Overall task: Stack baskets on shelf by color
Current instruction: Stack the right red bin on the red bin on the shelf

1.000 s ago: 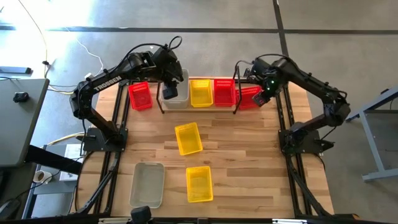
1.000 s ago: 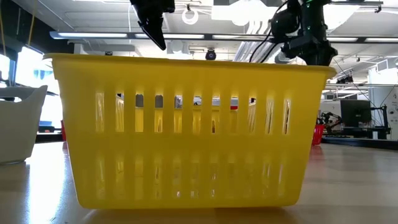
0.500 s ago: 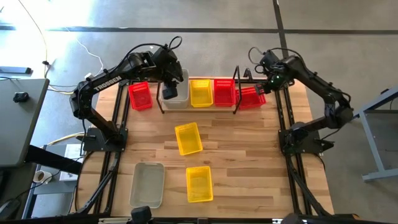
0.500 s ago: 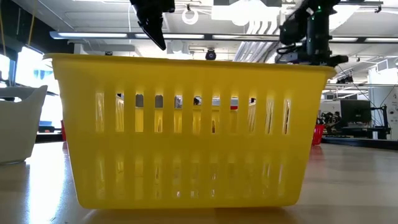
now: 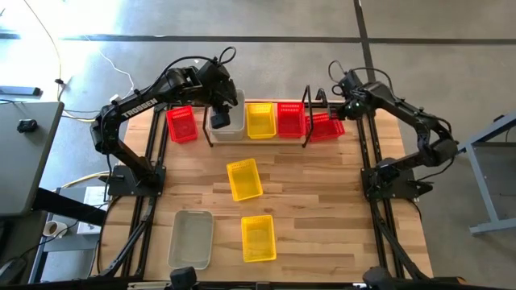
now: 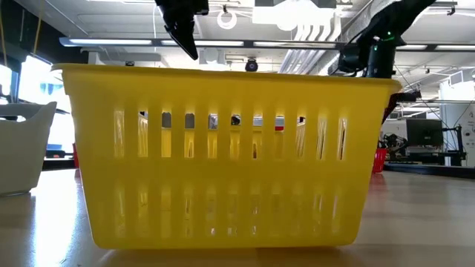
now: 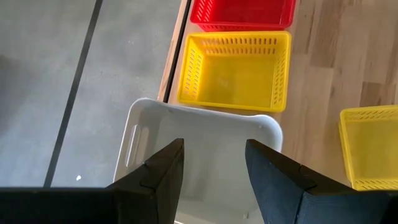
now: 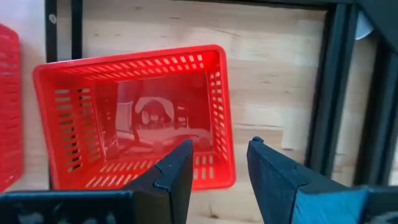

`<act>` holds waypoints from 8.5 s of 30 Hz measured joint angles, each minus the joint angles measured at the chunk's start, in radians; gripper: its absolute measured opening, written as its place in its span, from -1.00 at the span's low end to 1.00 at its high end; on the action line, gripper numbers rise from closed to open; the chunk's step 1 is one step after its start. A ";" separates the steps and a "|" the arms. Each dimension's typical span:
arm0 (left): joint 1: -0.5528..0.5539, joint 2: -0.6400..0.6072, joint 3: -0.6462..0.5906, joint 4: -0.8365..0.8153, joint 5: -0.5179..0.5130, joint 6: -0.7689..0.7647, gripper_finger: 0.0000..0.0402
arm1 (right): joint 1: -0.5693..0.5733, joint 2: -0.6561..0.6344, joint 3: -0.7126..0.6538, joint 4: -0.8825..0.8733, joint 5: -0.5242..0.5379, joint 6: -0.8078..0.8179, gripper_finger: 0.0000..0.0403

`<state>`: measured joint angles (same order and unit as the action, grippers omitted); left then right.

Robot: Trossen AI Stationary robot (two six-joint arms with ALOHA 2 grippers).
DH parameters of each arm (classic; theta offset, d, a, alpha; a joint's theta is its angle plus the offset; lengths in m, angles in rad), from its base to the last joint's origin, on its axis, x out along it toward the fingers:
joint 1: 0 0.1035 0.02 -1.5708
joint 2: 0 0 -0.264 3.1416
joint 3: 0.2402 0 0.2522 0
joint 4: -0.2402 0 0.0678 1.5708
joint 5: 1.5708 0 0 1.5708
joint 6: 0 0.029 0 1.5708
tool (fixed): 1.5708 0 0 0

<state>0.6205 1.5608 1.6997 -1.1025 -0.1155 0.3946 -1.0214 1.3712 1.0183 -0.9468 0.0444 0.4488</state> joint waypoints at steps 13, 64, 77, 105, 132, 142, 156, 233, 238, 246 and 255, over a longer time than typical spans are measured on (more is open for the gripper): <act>0.000 0.001 0.000 0.001 0.000 -0.025 -0.19 | 0.006 0.005 -0.181 0.251 0.068 0.045 -0.33; 0.000 0.001 0.000 0.001 0.010 -0.052 -0.19 | 0.123 -0.145 -0.208 0.218 0.333 0.389 -1.00; -0.009 0.001 0.000 0.001 0.049 -0.026 -0.19 | 0.194 -0.455 -0.208 0.070 0.464 0.520 -1.00; -0.266 0.001 0.000 0.005 0.071 0.114 -0.19 | 0.425 -0.421 0.283 -0.113 0.288 0.310 -1.00; -0.636 0.001 0.000 0.139 -0.072 0.061 -0.19 | 0.810 -0.057 0.467 -0.237 -0.022 0.212 -1.00; -0.684 0.001 0.000 0.182 -0.091 0.027 -0.19 | 0.890 0.034 0.467 -0.162 -0.057 0.206 -1.00; -0.716 0.116 -0.001 0.176 -0.148 0.027 -0.19 | 0.905 0.074 0.467 -0.081 -0.087 0.205 -1.00; -0.266 0.316 -0.003 0.561 -0.022 -0.061 -1.00 | 0.691 -0.124 0.467 -0.061 0.295 0.240 -0.25; -0.258 0.373 -0.003 0.589 -0.024 -0.062 -1.00 | 0.685 -0.124 0.467 -0.061 0.293 0.223 -0.25; -0.253 0.434 -0.003 0.658 -0.020 -0.043 -1.00 | 0.685 -0.124 0.467 -0.064 0.289 0.219 -0.25; -0.249 0.483 -0.003 0.664 -0.024 -0.020 -1.00 | 0.686 -0.124 0.467 -0.065 0.289 0.215 -0.25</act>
<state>0.3716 2.0437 1.6966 -0.4384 -0.1393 0.3747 -0.3359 1.2472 1.4853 -1.0119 0.3336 0.6640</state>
